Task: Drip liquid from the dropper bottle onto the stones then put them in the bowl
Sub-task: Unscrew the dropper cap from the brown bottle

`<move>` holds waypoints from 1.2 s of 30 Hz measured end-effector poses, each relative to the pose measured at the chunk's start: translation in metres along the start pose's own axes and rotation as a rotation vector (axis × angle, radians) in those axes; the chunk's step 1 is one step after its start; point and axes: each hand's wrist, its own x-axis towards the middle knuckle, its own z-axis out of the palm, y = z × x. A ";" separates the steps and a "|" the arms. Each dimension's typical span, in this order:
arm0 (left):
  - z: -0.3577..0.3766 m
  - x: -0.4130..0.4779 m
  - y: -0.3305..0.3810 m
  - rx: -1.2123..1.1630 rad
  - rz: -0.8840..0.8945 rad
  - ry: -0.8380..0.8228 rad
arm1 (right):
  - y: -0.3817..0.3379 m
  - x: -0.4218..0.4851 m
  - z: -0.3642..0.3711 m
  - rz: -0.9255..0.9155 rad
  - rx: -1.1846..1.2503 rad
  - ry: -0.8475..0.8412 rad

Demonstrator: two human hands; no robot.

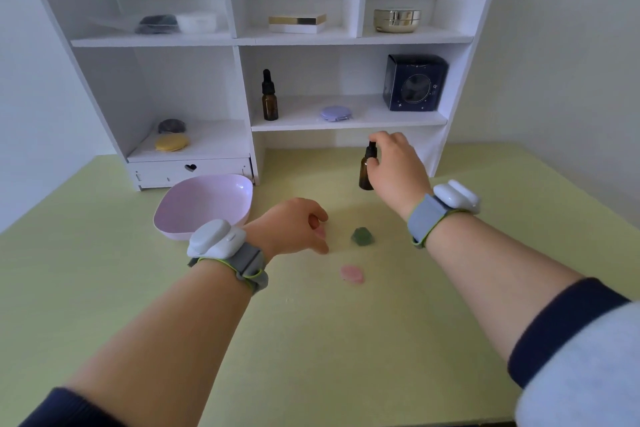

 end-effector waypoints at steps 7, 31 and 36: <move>0.001 0.000 0.002 0.015 0.006 0.007 | -0.002 0.019 0.003 0.000 -0.083 -0.060; 0.012 -0.023 0.024 -0.071 0.041 0.436 | -0.015 -0.022 -0.043 0.042 0.366 0.120; 0.004 -0.032 0.042 -0.098 0.086 0.525 | -0.029 -0.043 -0.060 0.066 0.565 -0.040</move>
